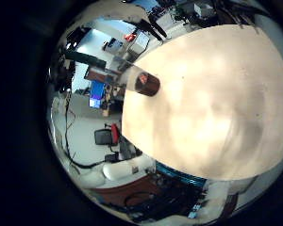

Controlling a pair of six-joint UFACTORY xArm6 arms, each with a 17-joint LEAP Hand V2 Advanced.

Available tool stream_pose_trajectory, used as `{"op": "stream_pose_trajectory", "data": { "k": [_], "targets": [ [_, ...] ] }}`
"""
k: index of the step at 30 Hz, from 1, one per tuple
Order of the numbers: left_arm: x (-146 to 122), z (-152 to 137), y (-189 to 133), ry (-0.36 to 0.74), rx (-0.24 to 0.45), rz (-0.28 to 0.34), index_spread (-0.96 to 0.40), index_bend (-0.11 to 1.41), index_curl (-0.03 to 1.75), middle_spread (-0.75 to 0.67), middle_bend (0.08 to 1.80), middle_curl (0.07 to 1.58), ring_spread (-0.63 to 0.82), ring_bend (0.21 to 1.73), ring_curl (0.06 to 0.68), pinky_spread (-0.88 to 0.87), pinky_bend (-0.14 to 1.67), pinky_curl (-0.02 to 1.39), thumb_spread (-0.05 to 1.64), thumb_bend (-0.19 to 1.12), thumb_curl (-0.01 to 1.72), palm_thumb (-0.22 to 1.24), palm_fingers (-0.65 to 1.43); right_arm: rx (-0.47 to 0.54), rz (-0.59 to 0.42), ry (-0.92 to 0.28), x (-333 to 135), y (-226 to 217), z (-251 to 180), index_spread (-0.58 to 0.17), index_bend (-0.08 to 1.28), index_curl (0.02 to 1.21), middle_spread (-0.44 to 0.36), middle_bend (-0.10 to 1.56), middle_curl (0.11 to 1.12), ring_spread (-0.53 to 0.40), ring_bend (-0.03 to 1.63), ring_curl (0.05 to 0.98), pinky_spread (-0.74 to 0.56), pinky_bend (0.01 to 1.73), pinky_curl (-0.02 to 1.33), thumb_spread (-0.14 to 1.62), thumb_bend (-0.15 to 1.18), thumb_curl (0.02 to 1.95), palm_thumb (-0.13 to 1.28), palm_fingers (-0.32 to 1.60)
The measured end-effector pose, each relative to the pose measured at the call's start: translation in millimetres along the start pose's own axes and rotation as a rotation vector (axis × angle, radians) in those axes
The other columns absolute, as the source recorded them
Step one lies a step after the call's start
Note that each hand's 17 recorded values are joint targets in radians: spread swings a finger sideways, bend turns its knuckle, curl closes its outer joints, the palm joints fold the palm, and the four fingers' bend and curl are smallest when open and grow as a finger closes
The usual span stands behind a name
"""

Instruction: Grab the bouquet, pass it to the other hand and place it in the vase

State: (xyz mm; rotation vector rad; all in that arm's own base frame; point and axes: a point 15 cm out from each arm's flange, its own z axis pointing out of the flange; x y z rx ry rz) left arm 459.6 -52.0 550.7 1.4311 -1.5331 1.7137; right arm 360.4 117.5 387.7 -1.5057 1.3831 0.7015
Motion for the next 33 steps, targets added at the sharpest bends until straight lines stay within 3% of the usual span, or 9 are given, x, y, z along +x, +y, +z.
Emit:
{"op": "stream_pose_trajectory", "data": {
  "k": [4, 10, 29, 33],
  "targets": [
    [-9, 1, 0, 0.005, -0.002, -0.014, -0.77, 0.42, 1.4, -0.58, 1.01, 1.05, -0.4, 1.47, 0.561, -0.48, 1.42, 0.64, 1.04, -0.04, 0.79, 0.9, 1.06, -0.001, 0.001, -0.001, 1, 1, 0, -0.341, 0.15, 0.24, 0.151, 0.22, 0.34, 0.24, 0.6, 0.239, 0.5, 0.75, 0.31, 1.09, -0.02, 0.4, 0.52, 0.03],
    [-17, 3, 2, 0.009, -0.007, -0.032, -0.77, 0.37, 1.4, -0.58, 0.98, 1.05, -0.41, 1.45, 0.55, -0.49, 1.39, 0.63, 1.01, -0.03, 0.75, 0.85, 1.07, 0.0, -0.001, -0.001, 0, 1, 0, -0.332, 0.15, 0.24, 0.151, 0.21, 0.34, 0.239, 0.6, 0.24, 0.5, 0.76, 0.3, 1.09, -0.02, 0.4, 0.52, 0.03],
    [-33, 5, 7, 0.042, 0.007, -0.093, -0.75, 0.28, 1.4, -0.59, 0.94, 1.03, -0.42, 1.41, 0.531, -0.51, 1.32, 0.62, 0.99, -0.02, 0.67, 0.84, 1.09, -0.003, 0.003, 0.001, 2, 2, 0, -0.299, 0.16, 0.27, 0.152, 0.21, 0.35, 0.241, 0.58, 0.233, 0.5, 0.73, 0.28, 1.09, -0.02, 0.39, 0.53, 0.07],
    [-34, 5, 7, 0.039, 0.004, -0.094, -0.74, 0.23, 1.39, -0.58, 0.93, 1.02, -0.43, 1.36, 0.523, -0.52, 1.28, 0.62, 1.0, -0.02, 0.66, 0.82, 0.99, -0.003, 0.005, 0.001, 2, 2, 0, -0.298, 0.16, 0.27, 0.156, 0.2, 0.35, 0.243, 0.57, 0.232, 0.51, 0.73, 0.27, 1.09, -0.02, 0.39, 0.53, 0.08]
  ]
}}
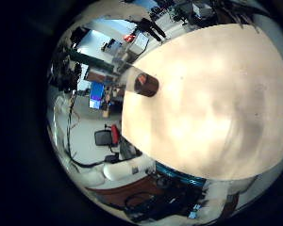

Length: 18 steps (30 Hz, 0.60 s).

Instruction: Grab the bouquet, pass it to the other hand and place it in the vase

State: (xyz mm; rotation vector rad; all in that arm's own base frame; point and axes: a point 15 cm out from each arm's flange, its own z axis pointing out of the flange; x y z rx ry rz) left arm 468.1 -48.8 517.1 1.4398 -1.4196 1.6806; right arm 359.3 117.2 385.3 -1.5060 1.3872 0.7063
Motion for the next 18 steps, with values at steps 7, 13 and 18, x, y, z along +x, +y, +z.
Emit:
{"op": "stream_pose_trajectory", "data": {
  "k": [7, 13, 18],
  "targets": [
    [-36, -2, 24, -0.11, -0.097, -0.005, -0.38, 0.0, 1.11, 0.07, 0.29, 0.76, 0.22, 0.88, 0.334, 0.19, 0.68, 0.43, 0.92, -0.12, 0.51, 0.33, -0.45, -0.003, 0.006, -0.002, 2, 0, 1, -0.286, 0.16, 0.27, 0.157, 0.2, 0.35, 0.243, 0.56, 0.23, 0.51, 0.74, 0.27, 1.09, -0.02, 0.39, 0.54, 0.09],
    [-77, -20, 46, -0.097, -0.142, -0.06, -0.07, -0.01, 0.78, 0.44, 0.17, 0.57, 0.5, 0.73, 0.242, 0.53, 0.54, 0.32, 0.87, -0.06, 0.41, 0.14, -0.34, -0.008, 0.015, -0.005, 6, 0, 3, -0.285, 0.16, 0.27, 0.157, 0.19, 0.34, 0.243, 0.56, 0.232, 0.51, 0.73, 0.26, 1.09, -0.02, 0.39, 0.54, 0.1],
    [-97, -53, 50, -0.075, -0.087, -0.102, 0.03, 0.03, 0.56, 0.54, 0.16, 0.47, 0.59, 0.66, 0.212, 0.64, 0.48, 0.28, 0.86, -0.04, 0.38, 0.11, -0.28, -0.013, 0.016, -0.002, 6, 1, 3, -0.285, 0.16, 0.28, 0.157, 0.19, 0.34, 0.245, 0.57, 0.232, 0.51, 0.73, 0.25, 1.09, -0.02, 0.4, 0.54, 0.11]
  ]
}}
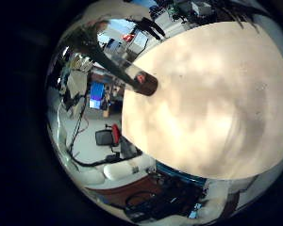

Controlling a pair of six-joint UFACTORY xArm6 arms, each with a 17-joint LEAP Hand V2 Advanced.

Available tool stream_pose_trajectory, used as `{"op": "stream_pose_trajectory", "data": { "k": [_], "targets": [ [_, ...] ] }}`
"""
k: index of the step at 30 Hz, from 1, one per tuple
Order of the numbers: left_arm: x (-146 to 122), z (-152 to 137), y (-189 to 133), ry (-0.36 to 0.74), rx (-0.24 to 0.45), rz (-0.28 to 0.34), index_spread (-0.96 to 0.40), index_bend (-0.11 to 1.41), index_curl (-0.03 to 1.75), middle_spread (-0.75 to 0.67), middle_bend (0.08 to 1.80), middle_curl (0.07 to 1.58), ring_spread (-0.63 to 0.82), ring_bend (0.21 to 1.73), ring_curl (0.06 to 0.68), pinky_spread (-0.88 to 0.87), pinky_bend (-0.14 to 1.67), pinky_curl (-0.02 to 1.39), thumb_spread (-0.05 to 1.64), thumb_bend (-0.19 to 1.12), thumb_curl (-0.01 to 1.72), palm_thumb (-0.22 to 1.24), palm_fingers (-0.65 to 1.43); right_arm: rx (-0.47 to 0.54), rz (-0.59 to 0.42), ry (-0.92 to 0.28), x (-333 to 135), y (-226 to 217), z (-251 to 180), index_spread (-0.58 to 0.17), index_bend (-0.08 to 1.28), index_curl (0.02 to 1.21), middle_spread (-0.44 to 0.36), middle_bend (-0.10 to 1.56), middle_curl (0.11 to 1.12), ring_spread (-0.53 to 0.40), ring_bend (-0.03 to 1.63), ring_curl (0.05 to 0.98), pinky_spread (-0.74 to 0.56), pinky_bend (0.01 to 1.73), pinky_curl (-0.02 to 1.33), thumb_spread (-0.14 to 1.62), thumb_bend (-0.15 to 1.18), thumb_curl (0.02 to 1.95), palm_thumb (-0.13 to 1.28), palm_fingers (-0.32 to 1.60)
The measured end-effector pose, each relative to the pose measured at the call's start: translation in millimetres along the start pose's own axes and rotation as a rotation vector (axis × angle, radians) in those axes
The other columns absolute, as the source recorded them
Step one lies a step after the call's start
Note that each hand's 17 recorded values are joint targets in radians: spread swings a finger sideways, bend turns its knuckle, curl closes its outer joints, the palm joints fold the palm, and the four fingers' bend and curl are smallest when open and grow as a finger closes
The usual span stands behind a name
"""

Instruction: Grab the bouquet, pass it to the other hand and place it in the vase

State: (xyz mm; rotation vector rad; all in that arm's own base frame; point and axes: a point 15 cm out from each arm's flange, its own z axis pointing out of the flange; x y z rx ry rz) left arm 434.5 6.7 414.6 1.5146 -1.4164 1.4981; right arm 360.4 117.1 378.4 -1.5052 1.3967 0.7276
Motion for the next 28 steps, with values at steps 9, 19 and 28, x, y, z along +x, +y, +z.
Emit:
{"op": "stream_pose_trajectory", "data": {
  "k": [9, 19, 28],
  "targets": [
    [-3, -38, 14, 0.032, 0.043, -0.037, 0.06, 0.09, 0.33, 0.57, 0.16, 0.36, 0.64, 0.58, 0.186, 0.7, 0.41, 0.23, 0.86, -0.03, 0.35, 0.12, -0.19, -0.005, -0.004, 0.001, 0, 1, 1, -0.28, 0.17, 0.29, 0.154, 0.19, 0.34, 0.246, 0.56, 0.23, 0.51, 0.72, 0.25, 1.08, -0.02, 0.4, 0.54, 0.13],
    [18, -46, 73, -0.051, 0.02, -0.063, 0.07, 0.15, 0.25, 0.55, 0.16, 0.29, 0.65, 0.52, 0.175, 0.71, 0.36, 0.2, 0.9, -0.02, 0.34, 0.15, -0.12, -0.096, -0.035, 0.027, 0, 16, -1, -0.284, 0.17, 0.3, 0.145, 0.2, 0.34, 0.241, 0.54, 0.225, 0.51, 0.69, 0.24, 1.08, -0.02, 0.41, 0.56, 0.15],
    [-12, -34, 147, -0.356, -0.083, -0.184, 0.12, 0.18, 0.29, 0.55, 0.16, 0.23, 0.67, 0.46, 0.167, 0.72, 0.32, 0.19, 0.95, -0.03, 0.33, 0.21, -0.07, -0.279, -0.065, 0.423, 55, 40, -70, -0.275, 0.19, 0.32, 0.143, 0.2, 0.34, 0.246, 0.5, 0.215, 0.5, 0.6, 0.21, 1.07, -0.02, 0.43, 0.61, 0.17]
  ]
}}
